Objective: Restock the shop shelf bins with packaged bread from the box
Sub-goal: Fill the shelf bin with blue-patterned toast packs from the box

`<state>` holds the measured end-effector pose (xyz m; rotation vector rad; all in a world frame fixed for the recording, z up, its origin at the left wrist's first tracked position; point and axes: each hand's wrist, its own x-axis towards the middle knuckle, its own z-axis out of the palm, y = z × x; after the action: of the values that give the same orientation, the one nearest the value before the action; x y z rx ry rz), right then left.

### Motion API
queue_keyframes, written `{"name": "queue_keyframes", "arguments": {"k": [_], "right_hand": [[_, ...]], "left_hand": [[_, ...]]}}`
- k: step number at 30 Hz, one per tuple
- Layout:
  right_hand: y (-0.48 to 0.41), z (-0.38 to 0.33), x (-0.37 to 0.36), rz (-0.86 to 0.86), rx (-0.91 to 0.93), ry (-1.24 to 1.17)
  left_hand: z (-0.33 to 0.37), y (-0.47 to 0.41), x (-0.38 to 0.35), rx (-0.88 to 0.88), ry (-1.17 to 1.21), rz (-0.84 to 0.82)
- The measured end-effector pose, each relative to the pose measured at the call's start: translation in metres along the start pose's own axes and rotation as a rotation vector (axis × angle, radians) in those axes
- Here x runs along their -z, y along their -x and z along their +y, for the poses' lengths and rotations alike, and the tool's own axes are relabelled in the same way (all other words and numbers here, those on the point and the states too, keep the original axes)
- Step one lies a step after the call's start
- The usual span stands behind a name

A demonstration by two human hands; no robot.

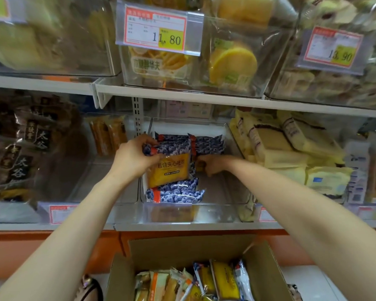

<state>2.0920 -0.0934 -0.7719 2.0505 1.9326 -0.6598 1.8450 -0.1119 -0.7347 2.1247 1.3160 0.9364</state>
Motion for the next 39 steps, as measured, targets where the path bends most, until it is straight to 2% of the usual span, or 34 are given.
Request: {"name": "queue_keyframes", "arguments": {"k": [3,8,9,11,13,16,19,22,27,29,33,36,39], "right_hand": [[0.000,-0.005,0.000,0.008,0.017,0.046],[0.013,-0.004,0.032,0.276,0.091,-0.039],[0.018,-0.003,0.040,0.332,0.083,-0.106],[0.032,-0.005,0.056,0.400,0.084,-0.395],[0.051,-0.007,0.068,0.442,0.192,-0.608],[0.079,-0.015,0.072,0.383,0.388,-0.524],[0.095,-0.021,0.062,0.220,0.383,-0.370],[0.097,-0.019,0.050,0.239,0.405,-0.267],[0.099,-0.007,0.053,0.262,0.346,-0.260],[0.096,-0.001,0.055,0.342,0.267,-0.211],[0.083,0.001,0.057,0.516,0.084,-0.072],[0.065,-0.001,0.051,0.504,0.006,0.014],[0.045,-0.001,0.039,0.409,-0.015,0.026]], "left_hand": [[0.001,-0.003,0.003,-0.004,0.027,0.002],[0.008,-0.005,-0.001,0.005,0.104,0.014],[0.010,-0.006,-0.002,0.002,0.119,0.017],[0.014,-0.006,-0.006,0.003,0.148,0.015],[0.020,-0.006,-0.010,0.007,0.165,0.001],[0.028,-0.007,-0.020,0.014,0.164,-0.024],[0.036,-0.011,-0.033,0.033,0.210,-0.034],[0.042,-0.013,-0.042,0.051,0.307,-0.028],[0.041,-0.014,-0.042,0.085,0.424,-0.045],[0.032,-0.014,-0.037,0.074,0.322,-0.045],[0.012,-0.007,-0.028,-0.043,-0.087,-0.089],[0.002,0.000,-0.023,-0.118,-0.276,-0.149],[-0.006,0.007,-0.017,-0.123,-0.325,-0.191]]}}
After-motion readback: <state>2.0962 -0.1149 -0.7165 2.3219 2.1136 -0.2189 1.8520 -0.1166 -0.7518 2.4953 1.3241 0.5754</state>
